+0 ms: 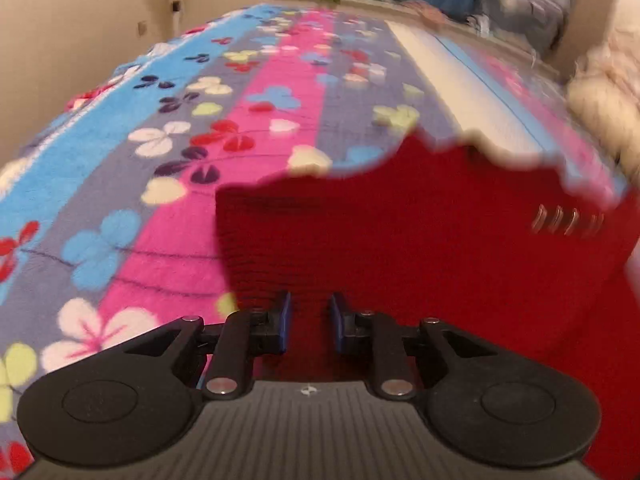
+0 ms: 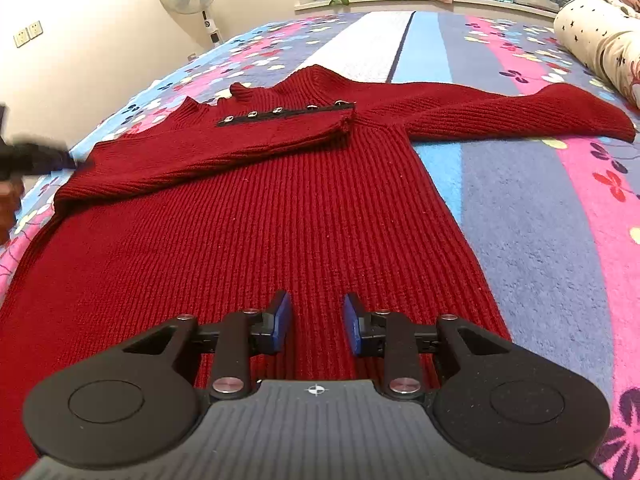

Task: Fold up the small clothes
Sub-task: 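Move the right gripper to the other sleeve cuff and grasp it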

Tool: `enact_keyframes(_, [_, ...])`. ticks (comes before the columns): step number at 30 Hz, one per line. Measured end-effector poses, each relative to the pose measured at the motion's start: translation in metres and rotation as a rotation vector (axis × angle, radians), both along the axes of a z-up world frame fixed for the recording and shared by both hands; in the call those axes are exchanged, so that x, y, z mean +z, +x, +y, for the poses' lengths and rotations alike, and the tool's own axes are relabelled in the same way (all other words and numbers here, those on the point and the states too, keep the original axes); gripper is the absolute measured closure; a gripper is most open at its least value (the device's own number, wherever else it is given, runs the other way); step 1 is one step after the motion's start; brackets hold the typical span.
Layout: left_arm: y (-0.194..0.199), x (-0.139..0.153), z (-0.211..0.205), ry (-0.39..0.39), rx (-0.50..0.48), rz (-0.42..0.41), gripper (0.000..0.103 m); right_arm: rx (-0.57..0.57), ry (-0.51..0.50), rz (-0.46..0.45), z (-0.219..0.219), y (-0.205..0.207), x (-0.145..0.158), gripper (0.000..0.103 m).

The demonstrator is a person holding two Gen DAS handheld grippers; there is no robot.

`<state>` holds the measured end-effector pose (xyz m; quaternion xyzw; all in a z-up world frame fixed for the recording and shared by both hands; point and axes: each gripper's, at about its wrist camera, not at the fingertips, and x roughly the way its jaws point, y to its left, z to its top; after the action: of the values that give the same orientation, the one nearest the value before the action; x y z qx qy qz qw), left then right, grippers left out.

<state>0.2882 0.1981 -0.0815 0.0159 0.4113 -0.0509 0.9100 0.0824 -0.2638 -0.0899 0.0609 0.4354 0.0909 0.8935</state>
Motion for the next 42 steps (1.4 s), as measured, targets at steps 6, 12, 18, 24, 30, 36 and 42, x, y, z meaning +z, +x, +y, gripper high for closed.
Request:
enact_keyframes(6, [-0.031, 0.037, -0.021, -0.026, -0.067, -0.070, 0.076, 0.006, -0.013, 0.005, 0.002, 0.000, 0.004, 0.071])
enact_keyframes(12, [-0.044, 0.019, -0.030, 0.070, -0.009, 0.045, 0.073, 0.004, -0.035, 0.021, 0.005, 0.002, 0.006, 0.070])
enact_keyframes(18, [-0.124, 0.089, -0.044, 0.102, -0.013, -0.168, 0.033, -0.003, -0.026, -0.034, 0.004, -0.001, 0.020, 0.070])
enact_keyframes(24, [-0.197, 0.076, -0.041, 0.109, 0.005, -0.227, 0.029, -0.017, -0.023, -0.184, 0.005, -0.021, 0.051, 0.066])
enact_keyframes(30, [-0.207, 0.072, -0.033, 0.113, 0.162, -0.155, 0.029, -0.066, 0.005, -0.211, 0.000, -0.041, 0.072, 0.060])
enact_keyframes(36, [-0.201, 0.067, -0.040, 0.136, 0.170, -0.140, 0.029, -0.085, 0.020, -0.204, -0.006, -0.049, 0.081, 0.058])
enact_keyframes(42, [-0.190, 0.058, -0.059, 0.175, 0.116, -0.141, 0.029, -0.203, 0.057, -0.159, -0.040, -0.032, 0.078, 0.058])
